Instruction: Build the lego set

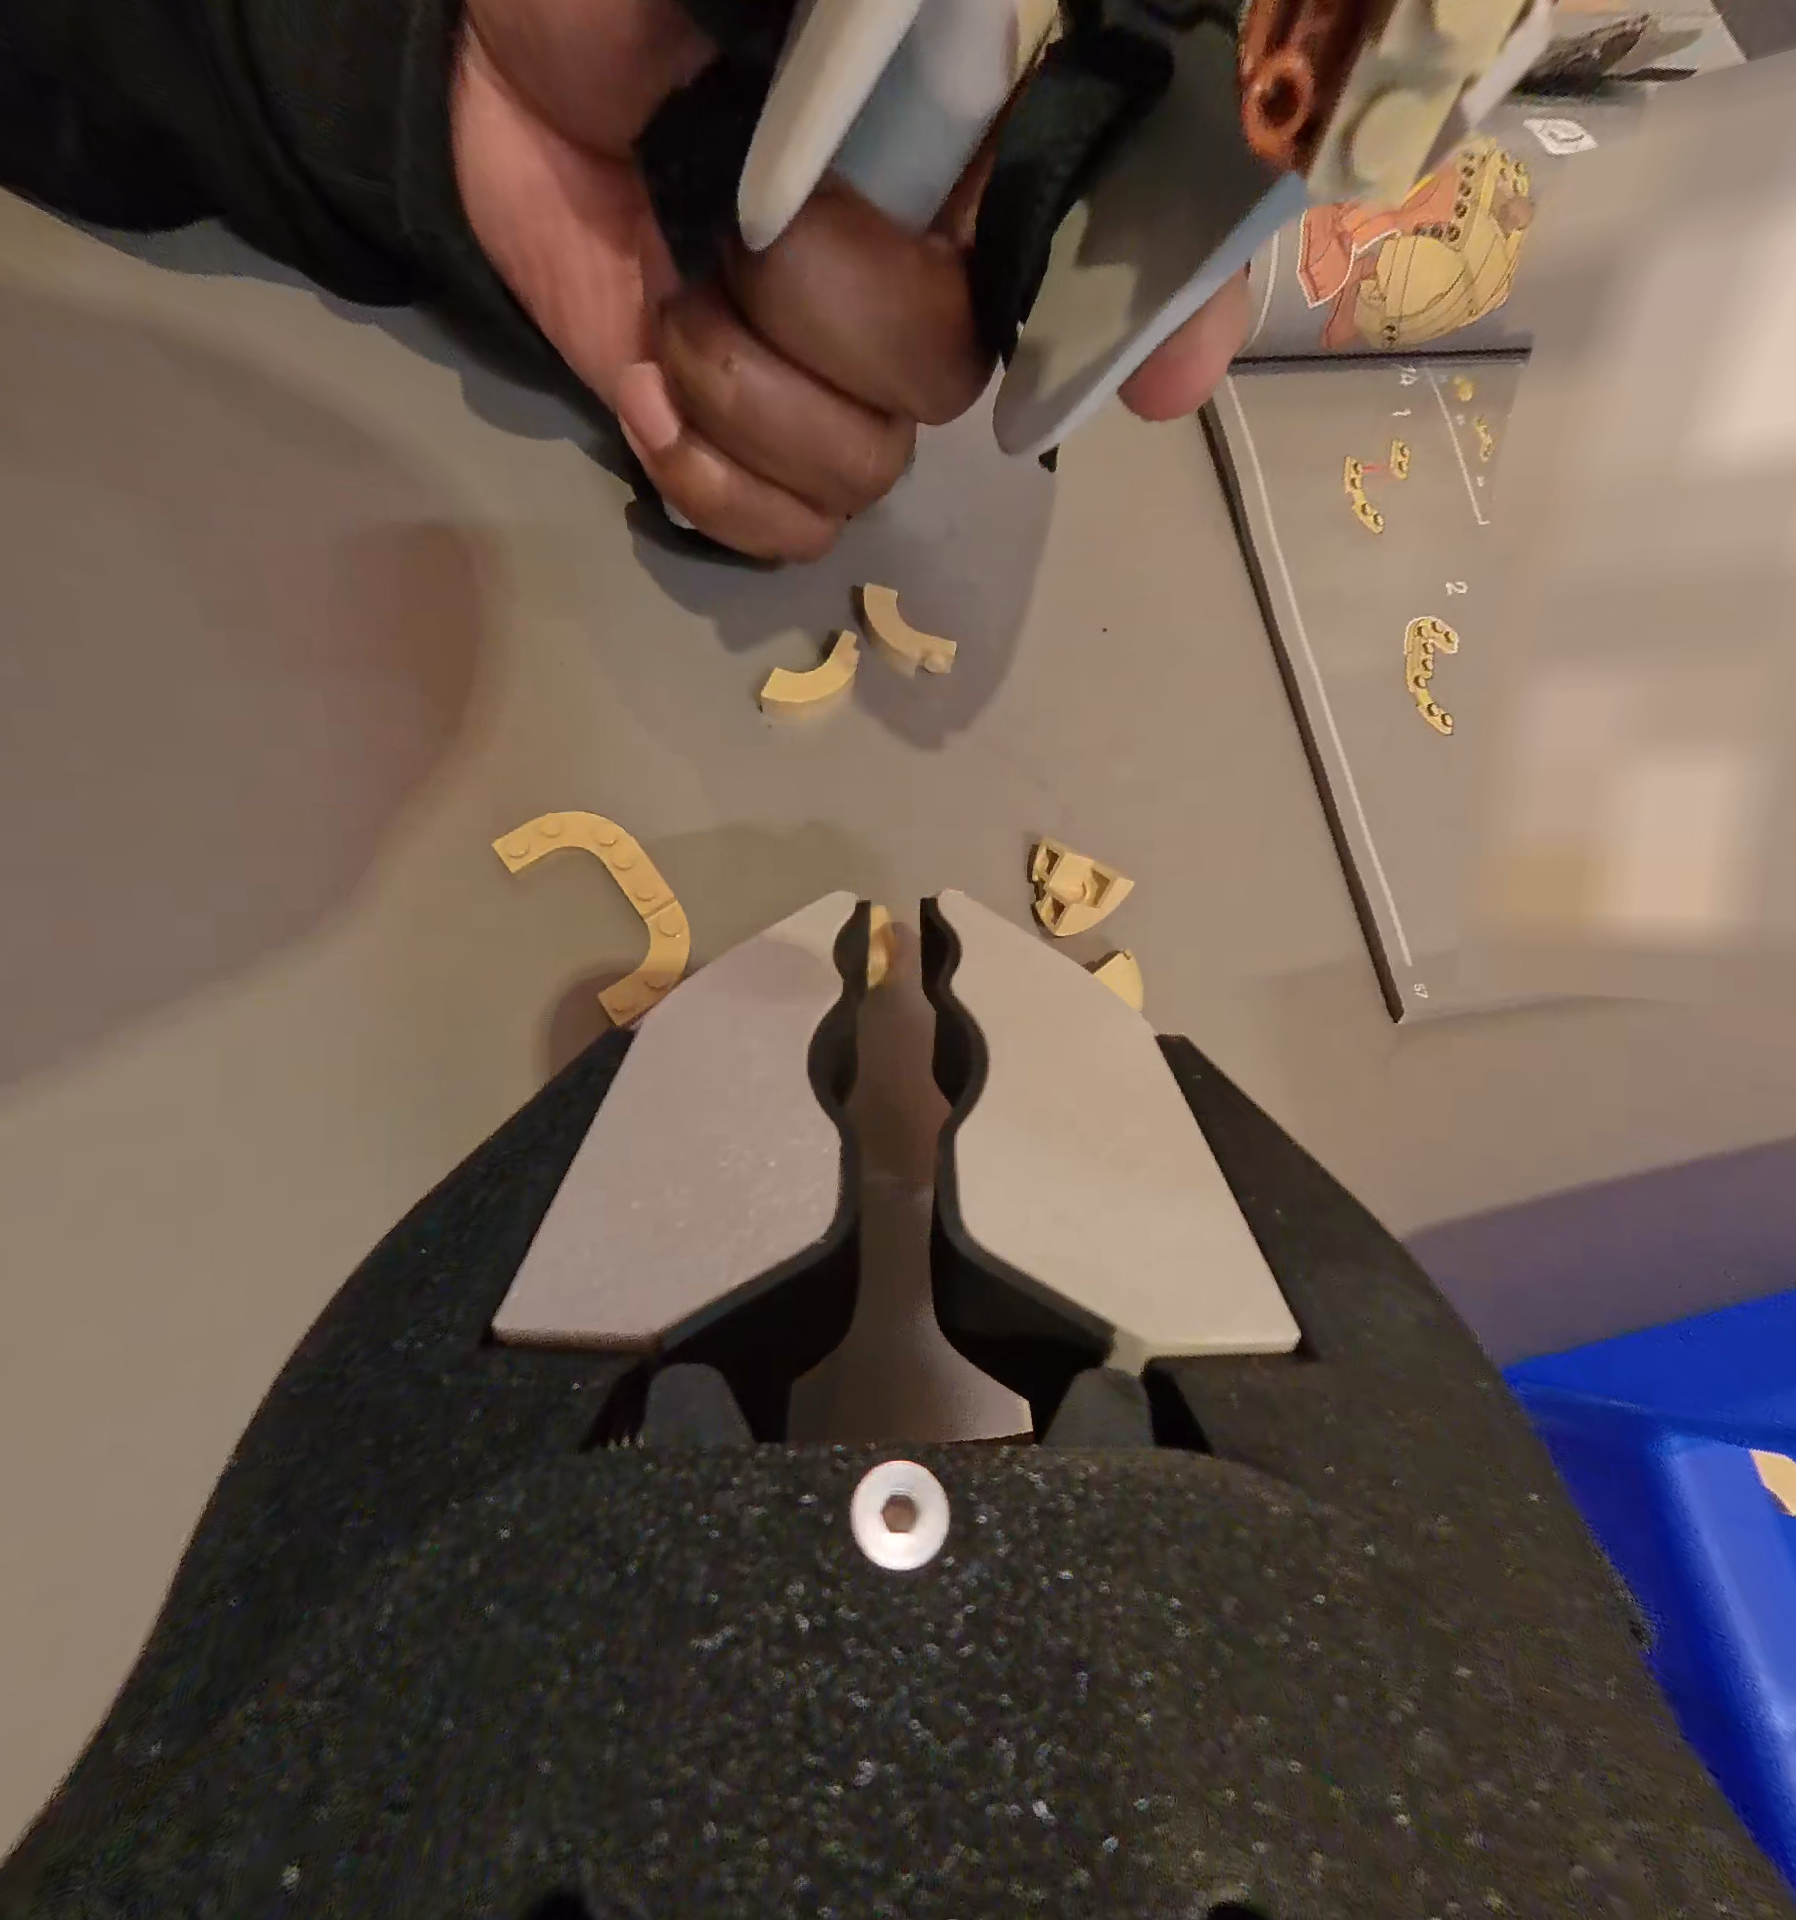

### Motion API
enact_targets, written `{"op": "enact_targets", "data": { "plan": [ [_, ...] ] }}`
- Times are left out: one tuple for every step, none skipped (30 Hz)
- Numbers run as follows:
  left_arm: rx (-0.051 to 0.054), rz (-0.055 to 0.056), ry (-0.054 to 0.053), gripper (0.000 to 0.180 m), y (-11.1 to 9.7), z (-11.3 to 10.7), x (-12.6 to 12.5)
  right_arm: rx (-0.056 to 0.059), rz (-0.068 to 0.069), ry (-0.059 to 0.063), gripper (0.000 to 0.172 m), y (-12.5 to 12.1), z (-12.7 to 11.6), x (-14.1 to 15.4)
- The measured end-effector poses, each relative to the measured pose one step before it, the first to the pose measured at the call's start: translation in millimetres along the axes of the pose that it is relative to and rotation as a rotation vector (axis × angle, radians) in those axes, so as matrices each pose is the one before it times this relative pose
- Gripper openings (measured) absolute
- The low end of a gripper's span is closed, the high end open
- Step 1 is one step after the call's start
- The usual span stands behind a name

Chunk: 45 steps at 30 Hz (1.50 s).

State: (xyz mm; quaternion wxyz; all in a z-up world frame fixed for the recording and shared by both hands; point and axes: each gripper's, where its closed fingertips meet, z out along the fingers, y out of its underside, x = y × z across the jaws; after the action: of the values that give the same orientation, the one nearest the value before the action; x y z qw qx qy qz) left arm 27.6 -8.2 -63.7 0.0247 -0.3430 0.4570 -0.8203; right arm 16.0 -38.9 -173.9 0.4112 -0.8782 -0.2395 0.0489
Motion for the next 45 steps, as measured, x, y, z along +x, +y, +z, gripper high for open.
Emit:
{"op": "enact_targets", "data": {
  "plan": [
    [0.0009,0.0000,-0.0005,0.013,-0.15,-0.07,-0.02,-0.0048,0.0023,-0.0021,0.009,1.22,0.71,-0.02],
    [0.0005,0.0010,-0.0011,0.013,-0.08,-0.05,-0.01,-0.0057,0.0028,-0.0002,0.009,1.32,0.82,0.14],
    [-0.0004,0.0016,-0.0007,0.013,0.08,-0.04,0.04,-0.0058,0.0033,-0.0046,0.009,1.21,0.77,-0.53],
    [-0.0003,0.0021,-0.0011,0.013,0.09,0.02,0.12,-0.0041,0.0037,-0.0026,0.010,0.91,0.53,-0.28],
    [-0.0003,0.0021,-0.0007,0.013,0.03,-0.06,0.14,-0.0026,0.0030,0.0008,0.011,0.48,0.00,0.23],
    [0.0008,0.0012,-0.0003,0.013,-0.08,-0.19,0.06,-0.0020,0.0014,-0.0018,0.011,0.44,-0.72,0.08],
    [0.0028,-0.0001,0.0009,0.013,-0.40,-0.17,0.12,0.0014,0.0029,-0.0023,0.011,-0.11,-1.36,0.24],
    [0.0041,-0.0022,0.0028,0.013,-0.68,-0.38,0.19,0.0073,0.0088,-0.0024,0.012,-1.00,-2.05,0.63],
    [0.0049,-0.0041,0.0055,0.013,-0.84,-0.56,0.38,0.0116,0.0147,-0.0095,0.012,-1.50,-2.22,0.11],
    [0.0060,-0.0048,0.0064,0.013,-1.04,-0.67,0.43,0.0130,0.0165,-0.0087,0.011,-1.62,-2.27,0.41],
    [0.0067,-0.0051,0.0060,0.013,-1.12,-0.73,0.31,0.0138,0.0134,-0.0031,0.011,-1.76,-2.14,1.02],
    [0.0065,-0.0049,0.0064,0.013,-1.05,-0.67,0.39,0.0114,0.0109,-0.0056,0.011,-1.35,-1.76,0.43],
    [0.0080,-0.0048,0.0073,0.013,-1.28,-0.71,0.56,0.0104,0.0096,-0.0087,0.011,-1.13,-1.09,-0.21],
    [0.0114,-0.0057,0.0075,0.013,-1.62,-0.79,0.51,0.0107,0.0074,-0.0051,0.011,-1.27,-0.51,-0.15],
    [0.0151,-0.0098,0.0072,0.013,-2.05,-0.86,0.38,0.0070,0.0054,-0.0036,0.011,-0.85,-0.07,-0.09],
    [0.0152,-0.0133,0.0063,0.013,-1.86,-0.73,0.02,0.0003,0.0021,-0.0022,0.011,0.12,0.47,-0.29],
    [0.0131,-0.0130,0.0057,0.013,-1.51,-0.63,0.08,-0.0082,-0.0043,0.0033,0.011,1.36,0.66,0.25],
    [0.0116,-0.0104,0.0046,0.013,-1.37,-0.59,0.14,-0.0145,-0.0106,0.0086,0.011,2.28,0.85,0.72],
    [0.0079,-0.0072,0.0023,0.013,-1.07,-0.48,-0.18,-0.0172,-0.0146,0.0093,0.011,2.87,0.77,0.81],
    [0.0043,-0.0043,0.0009,0.013,-0.66,-0.40,-0.18,-0.0187,-0.0165,0.0087,0.011,2.98,0.52,0.80],
    [0.0034,-0.0031,0.0012,0.013,-0.58,-0.24,0.07,-0.0164,-0.0176,0.0073,0.011,2.91,0.22,0.85],
    [0.0022,-0.0023,0.0010,0.013,-0.37,-0.25,0.03,-0.0121,-0.0166,-0.0003,0.011,2.53,-0.27,-0.03],
    [0.0002,-0.0009,-0.0001,0.013,0.00,-0.16,0.05,-0.0079,-0.0125,-0.0067,0.011,2.17,-0.71,-0.72],
    [-0.0022,0.0003,0.0000,0.013,0.33,0.20,0.08,-0.0030,-0.0102,-0.0108,0.011,1.72,-1.06,-0.85],
    [-0.0041,0.0011,-0.0015,0.013,0.49,0.28,-0.10,0.0004,-0.0107,-0.0131,0.011,1.32,-1.31,-1.22],
    [-0.0051,0.0022,-0.0026,0.013,0.71,0.33,-0.13,0.0008,-0.0113,-0.0128,0.011,1.30,-1.17,-1.26],
    [-0.0046,0.0030,-0.0026,0.013,0.57,0.30,-0.21,-0.0003,-0.0081,-0.0082,0.012,1.44,-0.92,-0.55],
    [-0.0046,0.0036,-0.0027,0.013,0.63,0.30,-0.03,-0.0004,-0.0024,-0.0078,0.012,1.47,-0.46,-0.52],
    [-0.0051,0.0038,-0.0030,0.013,0.69,0.26,-0.08,-0.0083,0.0008,-0.0073,0.013,1.98,-0.03,-0.39],
    [-0.0055,0.0039,-0.0018,0.013,0.67,0.27,0.12,-0.0079,-0.0024,-0.0072,0.013,1.60,0.26,-0.94],
    [-0.0046,0.0036,-0.0022,0.013,0.48,0.15,-0.01,-0.0042,-0.0029,-0.0079,0.013,0.77,0.56,-1.40],
    [-0.0037,0.0025,-0.0023,0.013,0.34,0.16,-0.12,-0.0035,-0.0016,-0.0074,0.013,0.33,0.95,-1.60],
    [-0.0030,0.0014,-0.0021,0.013,0.32,0.05,-0.15,-0.0042,-0.0023,-0.0060,0.014,0.34,1.38,-1.59],
    [-0.0021,0.0010,-0.0015,0.013,0.20,0.00,-0.12,-0.0062,-0.0042,-0.0023,0.013,0.53,1.71,-0.97],
    [-0.0014,0.0011,-0.0008,0.013,0.18,0.12,-0.01,-0.0061,-0.0054,-0.0005,0.013,0.61,1.89,-0.74],
    [-0.0017,0.0004,-0.0008,0.013,0.26,0.12,-0.10,-0.0059,-0.0043,-0.0003,0.014,0.88,1.91,-0.47],
    [-0.0025,0.0009,-0.0005,0.013,0.42,0.24,0.02,-0.0076,-0.0021,-0.0009,0.014,1.28,1.91,-0.27],
    [-0.0033,0.0012,-0.0002,0.013,0.49,0.36,0.04,-0.0080,-0.0014,0.0001,0.014,1.38,1.70,0.05],
    [-0.0037,0.0016,0.0000,0.013,0.59,0.22,0.20,-0.0067,-0.0031,-0.0014,0.014,1.19,1.51,-0.27],
    [-0.0036,0.0018,-0.0003,0.013,0.64,0.30,0.18,-0.0036,-0.0043,-0.0010,0.013,0.72,1.24,-0.19],
    [-0.0029,0.0014,-0.0001,0.013,0.42,0.20,0.18,-0.0020,-0.0037,-0.0019,0.013,0.21,1.06,-0.54],
    [-0.0024,0.0009,-0.0008,0.013,0.42,0.20,0.06,-0.0015,-0.0021,-0.0018,0.013,-0.04,1.12,-0.66],
    [-0.0025,0.0008,-0.0004,0.013,0.34,0.18,0.01,0.0031,-0.0015,-0.0007,0.012,-0.98,0.81,-0.62],
    [-0.0029,0.0007,-0.0007,0.013,0.42,0.09,0.06,0.0019,-0.0032,0.0002,0.010,-1.01,0.87,-0.71],
    [-0.0027,0.0010,-0.0011,0.013,0.43,0.23,-0.06,0.0003,-0.0060,-0.0004,0.006,-0.71,0.90,-0.96]
  ]
}}
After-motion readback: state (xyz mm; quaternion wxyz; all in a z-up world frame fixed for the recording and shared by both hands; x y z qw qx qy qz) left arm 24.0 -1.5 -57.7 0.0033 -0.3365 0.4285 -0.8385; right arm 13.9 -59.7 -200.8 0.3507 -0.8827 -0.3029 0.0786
